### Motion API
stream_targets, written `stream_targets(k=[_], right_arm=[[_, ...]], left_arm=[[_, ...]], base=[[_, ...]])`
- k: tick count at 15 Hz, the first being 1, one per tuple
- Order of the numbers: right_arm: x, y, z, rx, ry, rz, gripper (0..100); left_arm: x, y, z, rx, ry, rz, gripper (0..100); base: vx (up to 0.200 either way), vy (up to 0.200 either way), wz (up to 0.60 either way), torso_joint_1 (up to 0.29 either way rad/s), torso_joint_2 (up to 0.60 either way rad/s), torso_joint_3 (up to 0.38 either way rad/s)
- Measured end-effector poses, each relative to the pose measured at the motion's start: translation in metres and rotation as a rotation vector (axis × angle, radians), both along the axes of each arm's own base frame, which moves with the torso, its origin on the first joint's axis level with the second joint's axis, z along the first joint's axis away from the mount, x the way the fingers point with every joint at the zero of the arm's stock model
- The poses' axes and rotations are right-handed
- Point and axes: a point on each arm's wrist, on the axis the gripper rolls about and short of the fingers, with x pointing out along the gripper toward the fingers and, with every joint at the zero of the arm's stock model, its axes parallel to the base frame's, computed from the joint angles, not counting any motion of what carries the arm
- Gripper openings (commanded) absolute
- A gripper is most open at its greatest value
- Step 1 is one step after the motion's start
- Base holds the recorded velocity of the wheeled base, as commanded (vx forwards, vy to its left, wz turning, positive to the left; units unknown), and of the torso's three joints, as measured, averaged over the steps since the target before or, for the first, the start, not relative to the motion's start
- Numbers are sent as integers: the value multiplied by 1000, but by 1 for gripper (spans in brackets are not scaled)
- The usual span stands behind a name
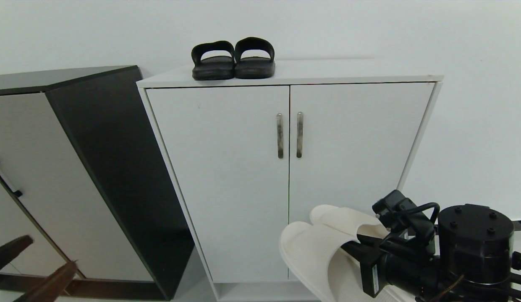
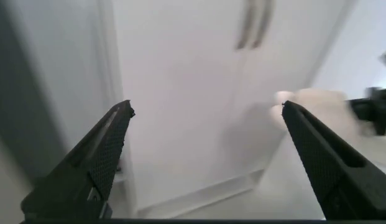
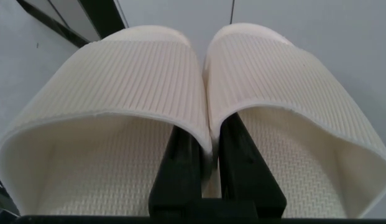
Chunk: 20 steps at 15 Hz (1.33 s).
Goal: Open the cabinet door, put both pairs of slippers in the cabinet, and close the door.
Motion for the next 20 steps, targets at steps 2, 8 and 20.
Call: stream_targets(k=[2,8,20], right_arm=[[0,0,-1,-2,4,1,0],[-2,-1,-3,2,18,26,0],[-9,-5,-11,9,45,113,0]], left_arm=[[32,-22,11,-4,-5,-148,100],[96,-118,48,-9,-8,-490,100],[211,-211,79,-149,109,-875,100]], base=[[0,0,0,0,0,0],[0,0,0,-6,53,50],[0,0,0,-1,13,9]])
